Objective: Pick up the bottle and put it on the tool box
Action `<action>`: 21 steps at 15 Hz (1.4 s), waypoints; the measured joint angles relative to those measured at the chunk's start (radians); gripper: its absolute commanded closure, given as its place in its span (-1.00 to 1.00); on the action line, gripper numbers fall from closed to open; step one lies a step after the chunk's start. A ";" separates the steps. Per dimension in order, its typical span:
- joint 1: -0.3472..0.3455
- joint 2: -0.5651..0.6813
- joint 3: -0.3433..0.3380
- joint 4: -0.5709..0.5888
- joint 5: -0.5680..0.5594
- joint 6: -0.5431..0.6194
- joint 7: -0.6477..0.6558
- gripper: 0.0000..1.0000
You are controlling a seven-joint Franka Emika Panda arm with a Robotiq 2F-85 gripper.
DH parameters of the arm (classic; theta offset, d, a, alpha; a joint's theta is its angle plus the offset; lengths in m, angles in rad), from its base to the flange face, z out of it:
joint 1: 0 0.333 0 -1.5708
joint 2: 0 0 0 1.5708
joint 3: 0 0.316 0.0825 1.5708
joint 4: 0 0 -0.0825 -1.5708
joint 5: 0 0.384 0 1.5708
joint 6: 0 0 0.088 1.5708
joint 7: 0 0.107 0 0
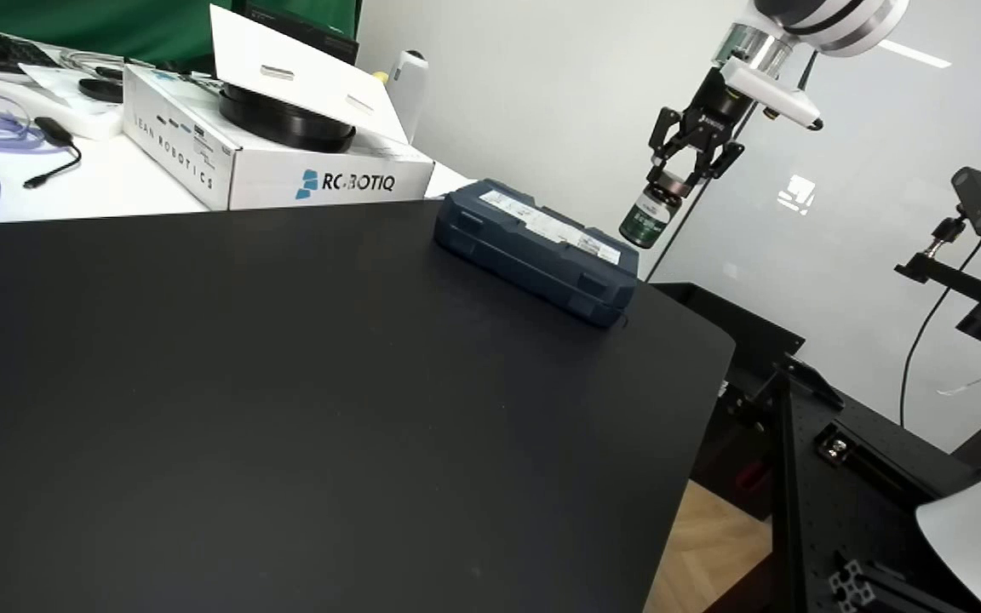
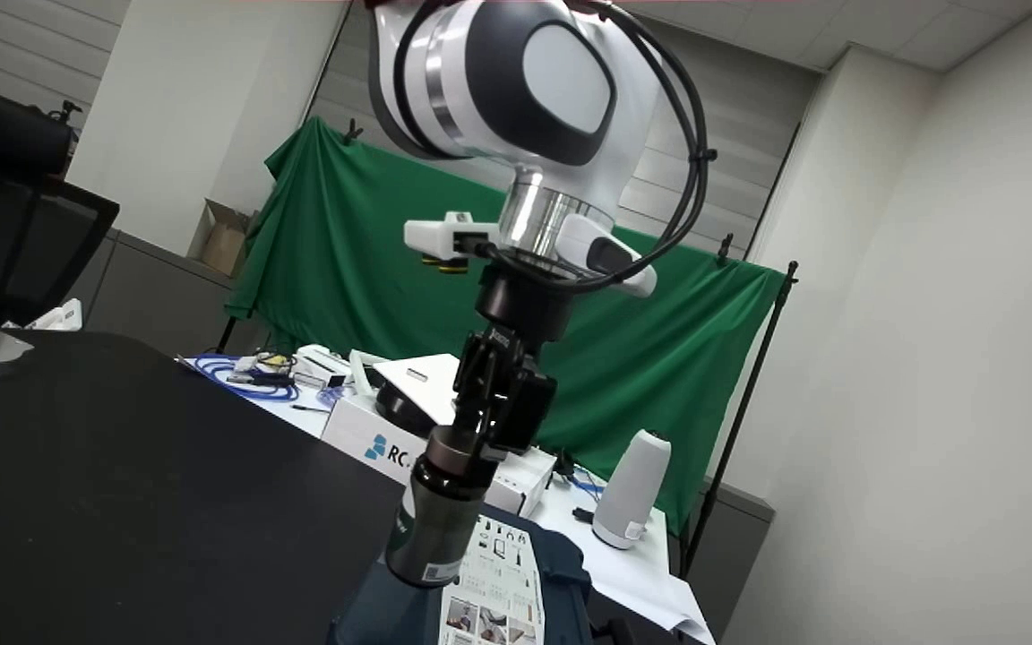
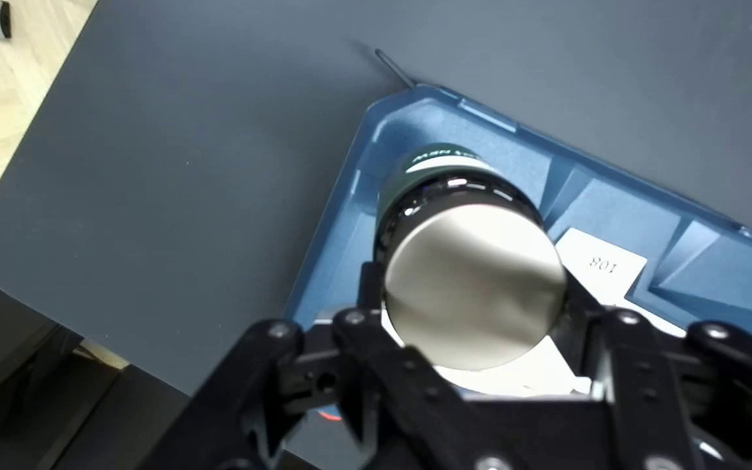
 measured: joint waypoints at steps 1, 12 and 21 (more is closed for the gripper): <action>-0.008 0.018 0.000 0.035 0.002 -0.012 0.000 0.28; -0.121 0.343 -0.001 0.405 0.058 -0.103 -0.001 0.28; -0.126 0.474 0.006 0.541 0.065 -0.148 0.000 0.28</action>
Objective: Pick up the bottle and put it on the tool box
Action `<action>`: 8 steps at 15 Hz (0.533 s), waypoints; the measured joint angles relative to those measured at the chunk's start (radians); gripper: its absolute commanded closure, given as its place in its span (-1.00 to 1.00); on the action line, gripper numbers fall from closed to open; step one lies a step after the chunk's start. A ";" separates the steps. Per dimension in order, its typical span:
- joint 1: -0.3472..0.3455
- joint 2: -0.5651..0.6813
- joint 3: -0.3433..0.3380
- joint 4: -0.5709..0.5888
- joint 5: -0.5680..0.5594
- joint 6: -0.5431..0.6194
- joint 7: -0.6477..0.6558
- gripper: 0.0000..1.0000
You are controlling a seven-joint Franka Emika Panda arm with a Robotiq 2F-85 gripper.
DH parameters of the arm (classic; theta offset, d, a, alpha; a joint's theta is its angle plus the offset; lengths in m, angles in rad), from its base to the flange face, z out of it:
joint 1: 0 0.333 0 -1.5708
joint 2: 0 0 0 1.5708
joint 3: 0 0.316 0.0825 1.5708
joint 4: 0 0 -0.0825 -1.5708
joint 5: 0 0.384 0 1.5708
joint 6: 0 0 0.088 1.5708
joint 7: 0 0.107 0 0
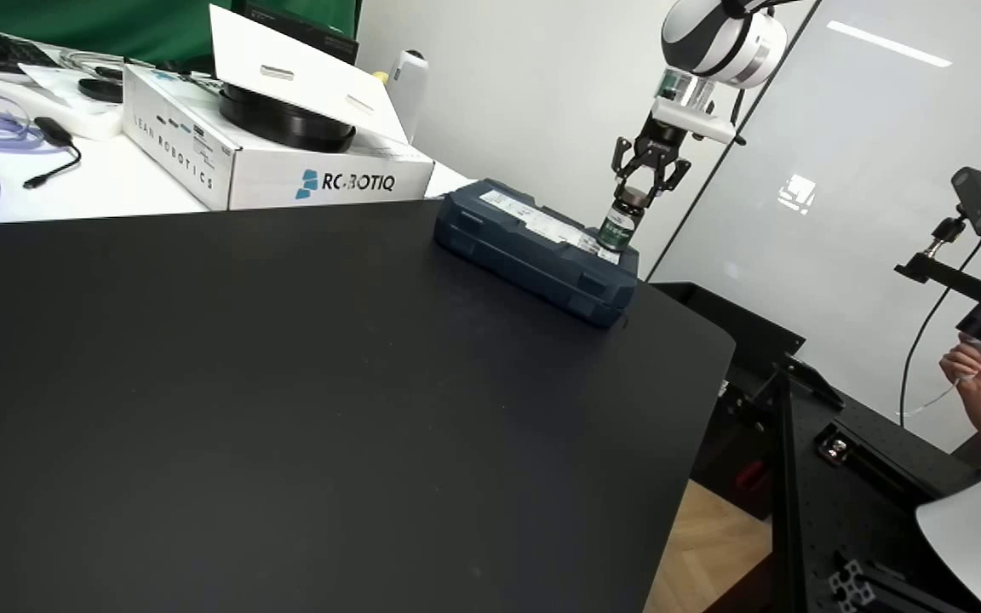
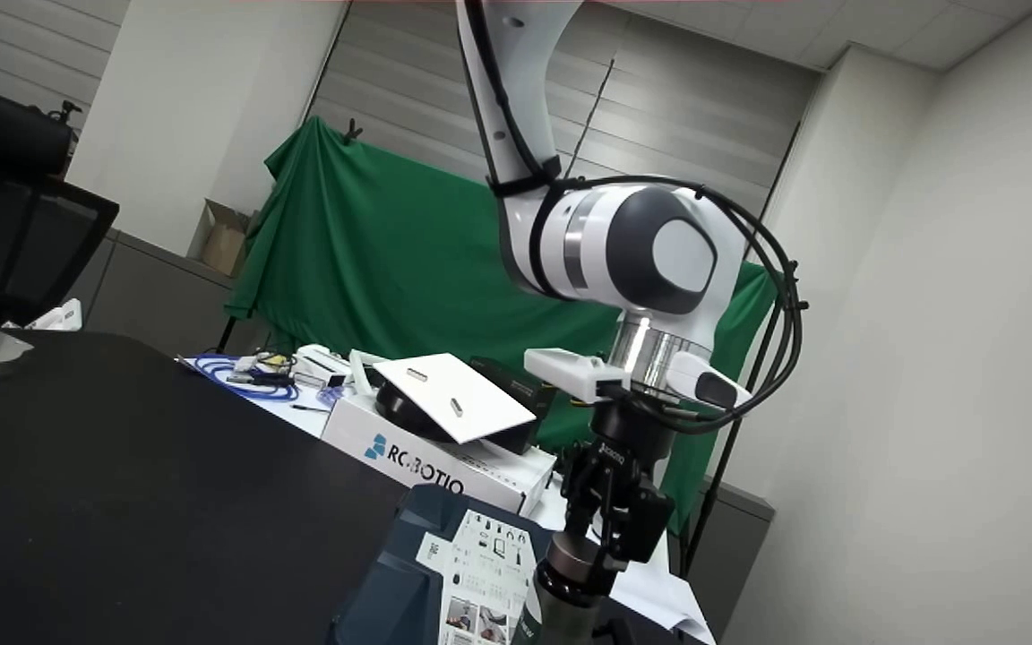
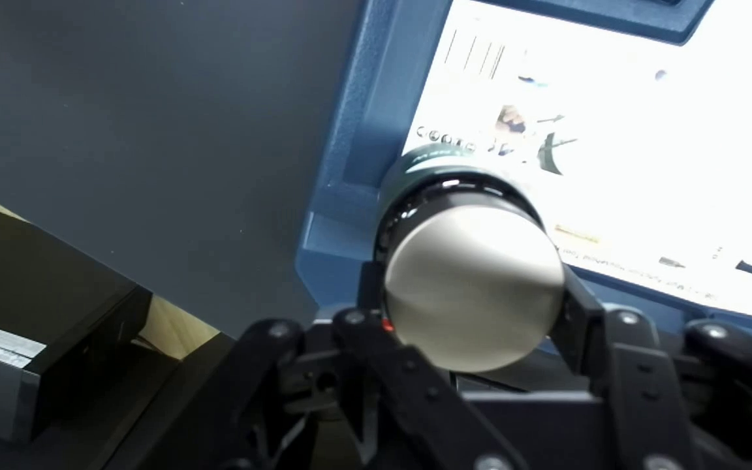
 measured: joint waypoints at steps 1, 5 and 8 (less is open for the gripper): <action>0.000 0.002 0.001 0.004 0.002 -0.002 0.000 0.28; -0.001 0.007 0.004 0.013 0.011 -0.009 0.000 -0.74; -0.001 0.007 0.008 0.015 0.012 -0.025 0.000 -1.00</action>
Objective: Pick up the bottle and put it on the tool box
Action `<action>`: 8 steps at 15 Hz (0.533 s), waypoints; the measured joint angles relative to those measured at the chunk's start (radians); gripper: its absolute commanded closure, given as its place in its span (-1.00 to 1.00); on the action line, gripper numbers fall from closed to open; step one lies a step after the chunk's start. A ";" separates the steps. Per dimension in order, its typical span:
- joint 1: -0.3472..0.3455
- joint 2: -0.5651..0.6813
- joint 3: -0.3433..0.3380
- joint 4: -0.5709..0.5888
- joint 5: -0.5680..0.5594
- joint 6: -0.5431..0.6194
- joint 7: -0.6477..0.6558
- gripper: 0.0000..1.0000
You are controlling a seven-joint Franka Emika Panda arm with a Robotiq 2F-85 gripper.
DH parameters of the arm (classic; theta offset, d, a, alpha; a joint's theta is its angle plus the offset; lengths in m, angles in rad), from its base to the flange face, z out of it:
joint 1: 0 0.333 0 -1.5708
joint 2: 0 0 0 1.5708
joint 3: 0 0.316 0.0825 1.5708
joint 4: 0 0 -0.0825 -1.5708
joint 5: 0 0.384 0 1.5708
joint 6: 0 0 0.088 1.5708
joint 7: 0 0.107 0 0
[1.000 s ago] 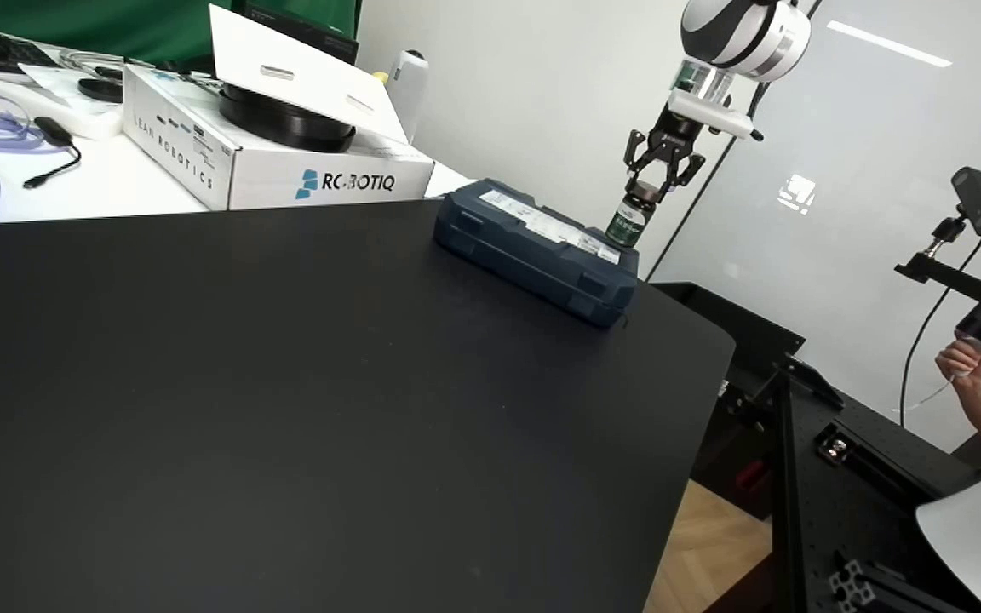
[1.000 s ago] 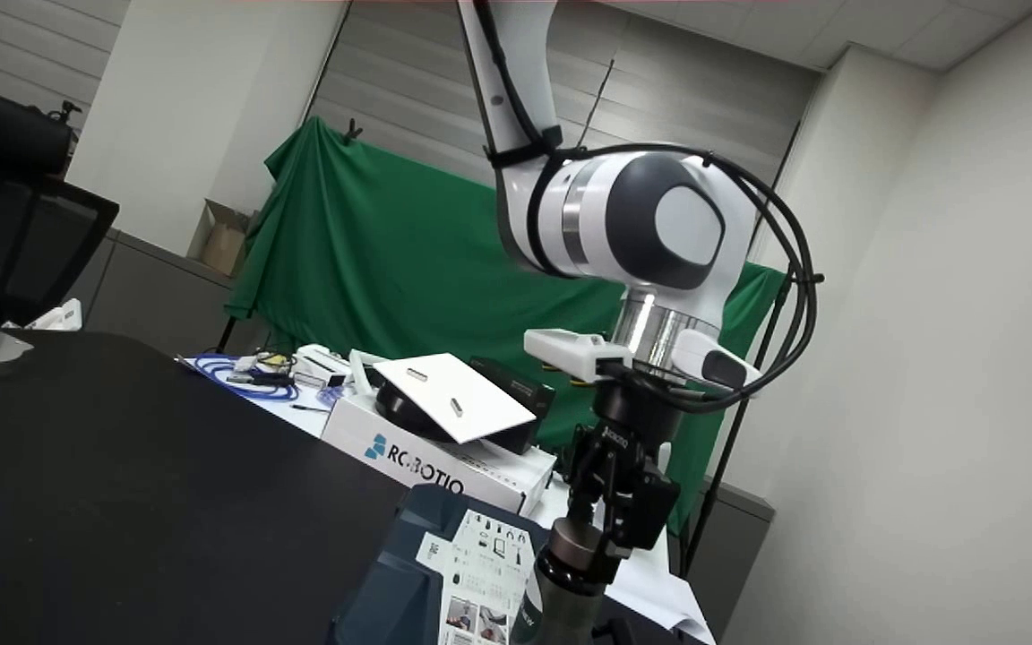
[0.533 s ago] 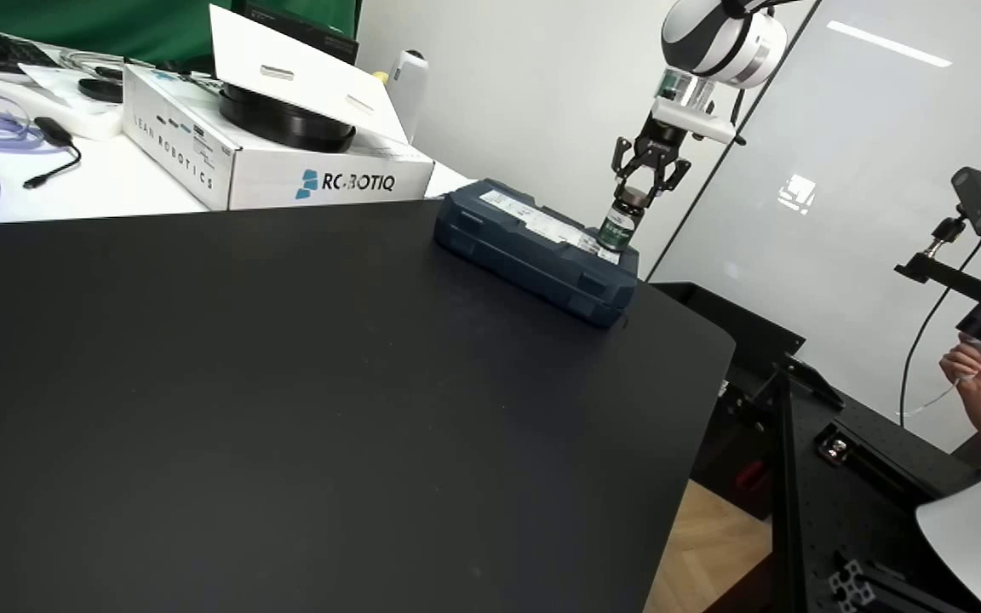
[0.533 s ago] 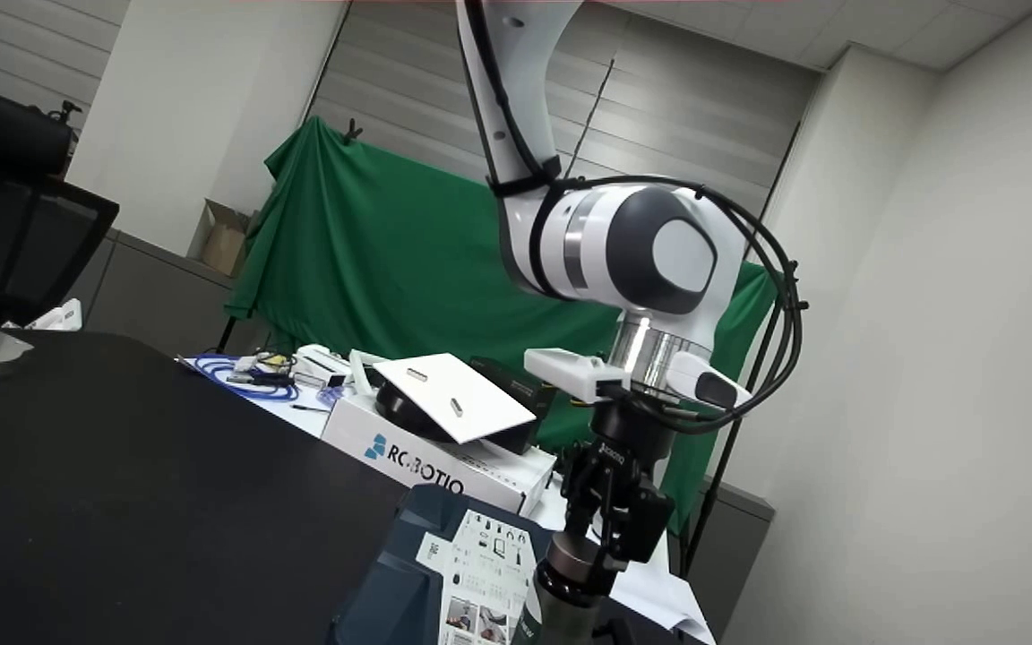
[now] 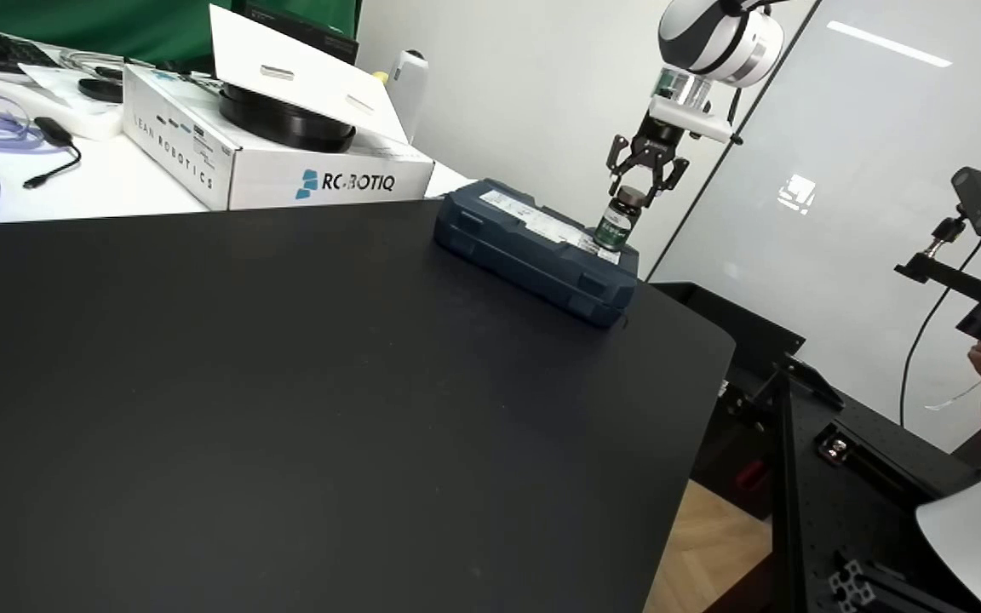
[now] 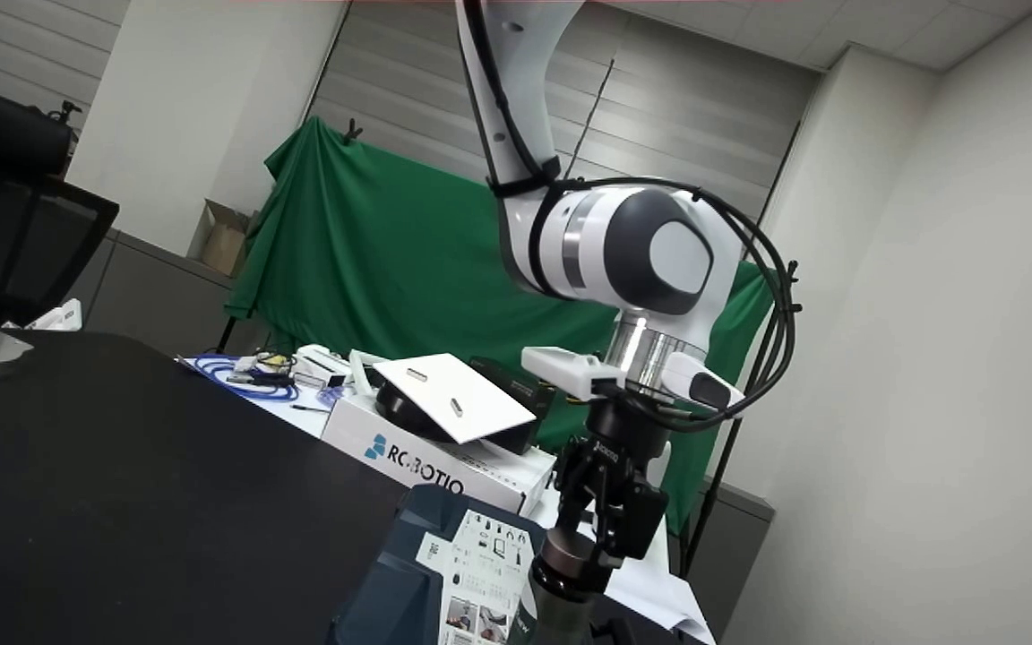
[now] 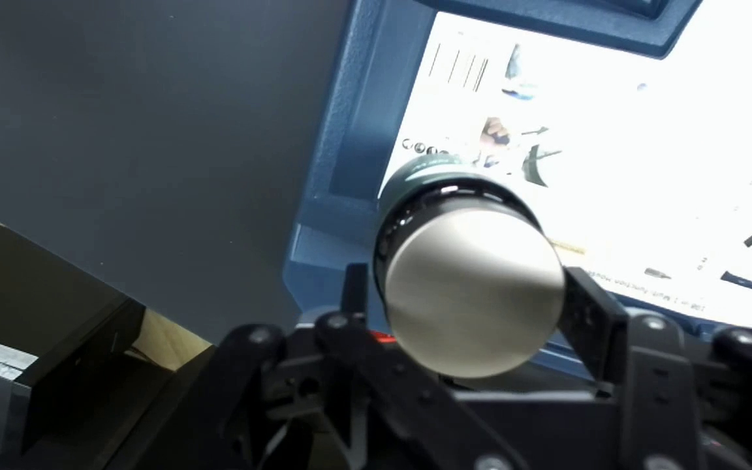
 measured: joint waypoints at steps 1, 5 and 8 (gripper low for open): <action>0.000 -0.001 0.000 0.000 0.000 -0.007 0.000 -1.00; 0.000 -0.042 -0.002 -0.001 -0.001 -0.055 -0.001 -1.00; 0.000 -0.118 -0.010 -0.016 -0.002 -0.094 -0.003 -1.00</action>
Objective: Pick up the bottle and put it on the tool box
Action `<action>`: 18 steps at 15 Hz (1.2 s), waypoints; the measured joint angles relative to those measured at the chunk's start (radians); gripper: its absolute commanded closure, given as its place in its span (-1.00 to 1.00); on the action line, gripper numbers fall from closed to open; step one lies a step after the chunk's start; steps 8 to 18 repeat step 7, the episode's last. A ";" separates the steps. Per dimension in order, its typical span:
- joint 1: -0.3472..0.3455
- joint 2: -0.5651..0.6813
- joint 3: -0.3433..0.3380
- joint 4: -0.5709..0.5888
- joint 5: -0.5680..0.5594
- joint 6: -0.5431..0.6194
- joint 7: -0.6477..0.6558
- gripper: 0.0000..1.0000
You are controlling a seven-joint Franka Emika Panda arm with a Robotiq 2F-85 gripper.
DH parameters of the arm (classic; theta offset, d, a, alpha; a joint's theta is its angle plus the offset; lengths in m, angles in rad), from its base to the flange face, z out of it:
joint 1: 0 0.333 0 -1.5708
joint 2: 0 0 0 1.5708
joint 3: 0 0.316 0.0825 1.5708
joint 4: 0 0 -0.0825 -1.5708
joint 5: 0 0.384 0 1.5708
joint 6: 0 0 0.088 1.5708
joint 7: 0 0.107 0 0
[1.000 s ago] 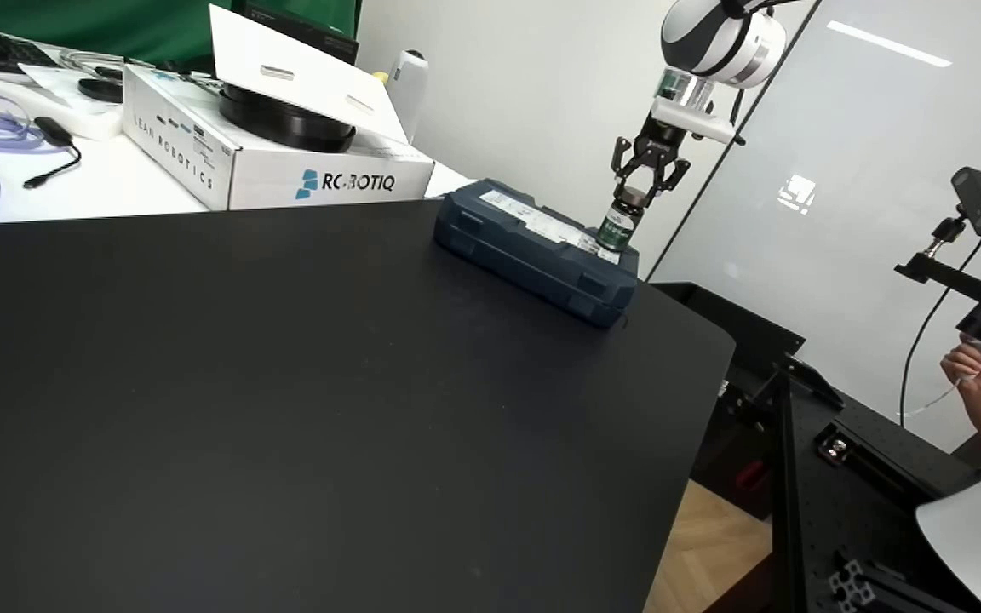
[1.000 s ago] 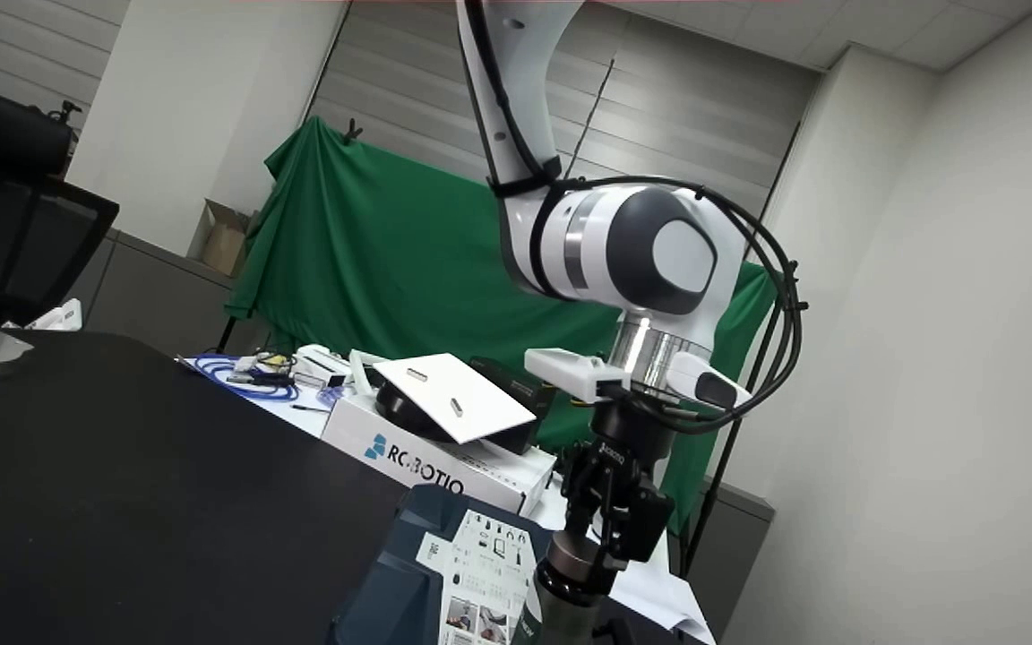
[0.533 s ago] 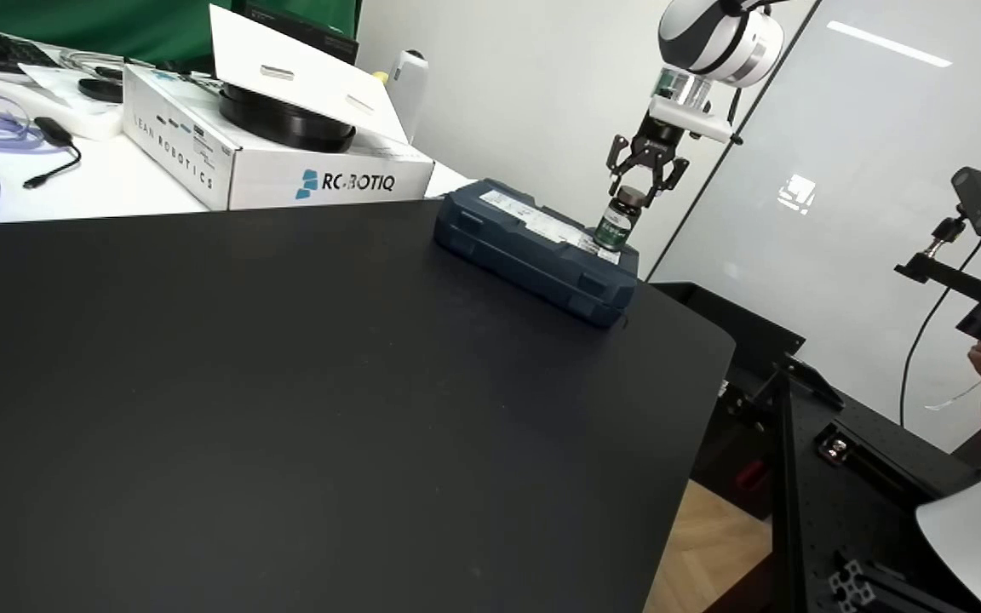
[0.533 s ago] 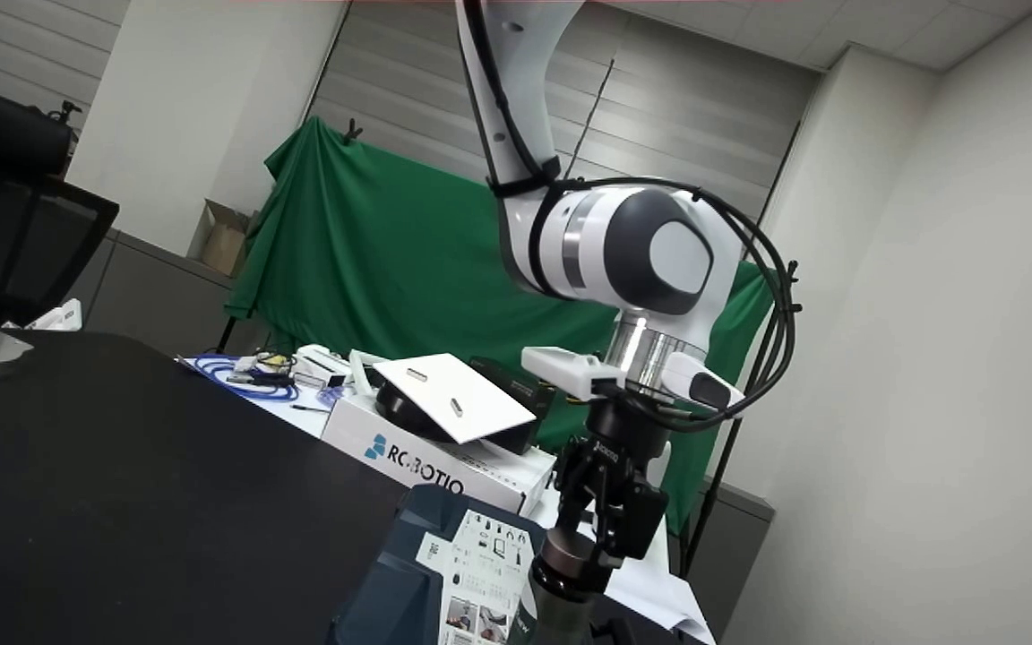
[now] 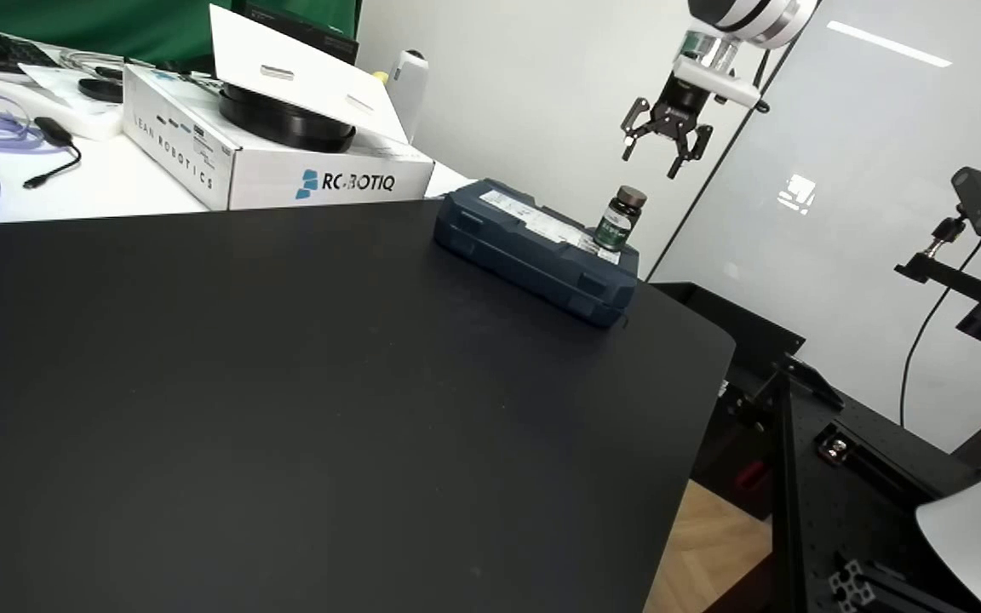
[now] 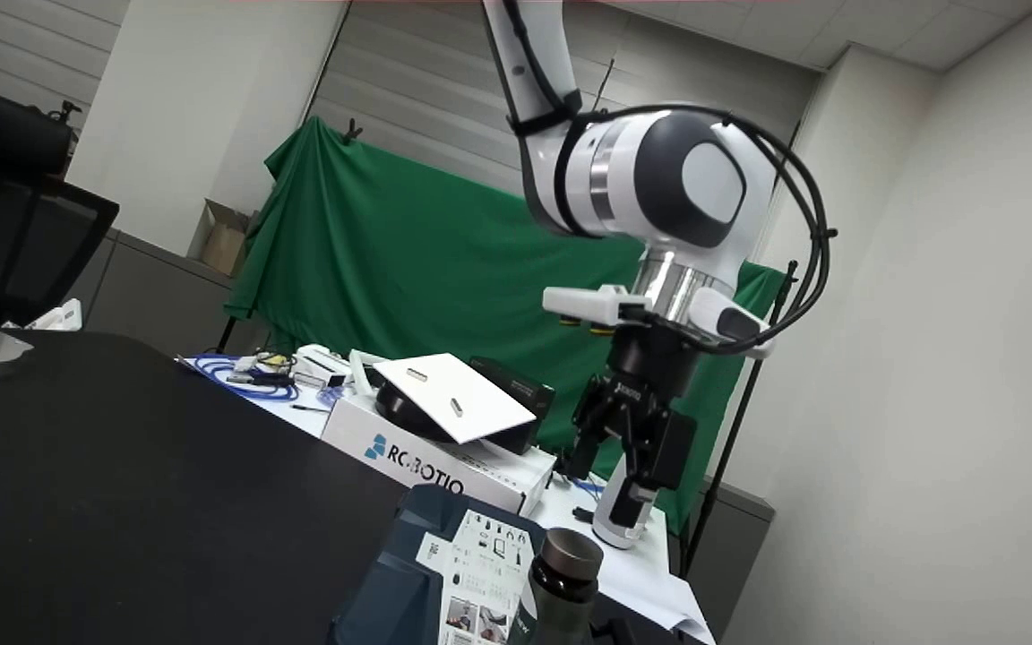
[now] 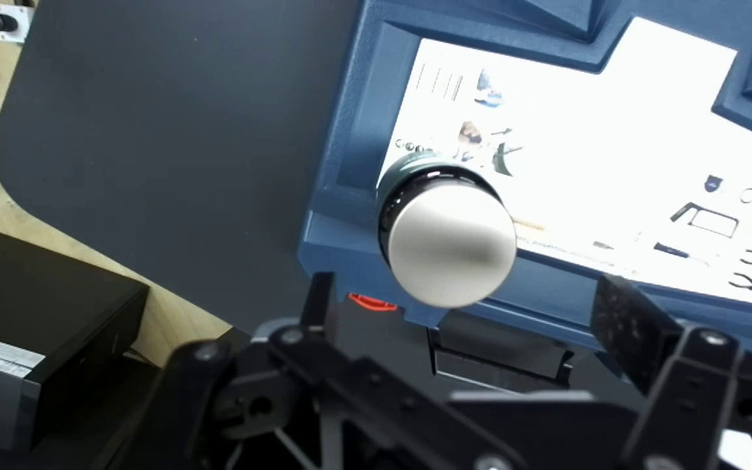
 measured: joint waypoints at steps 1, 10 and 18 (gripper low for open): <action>0.000 -0.029 -0.004 -0.010 -0.001 -0.010 -0.002 -1.00; 0.000 -0.149 -0.025 -0.086 -0.035 -0.043 -0.012 -1.00; 0.000 -0.149 -0.025 -0.086 -0.035 -0.043 -0.012 -1.00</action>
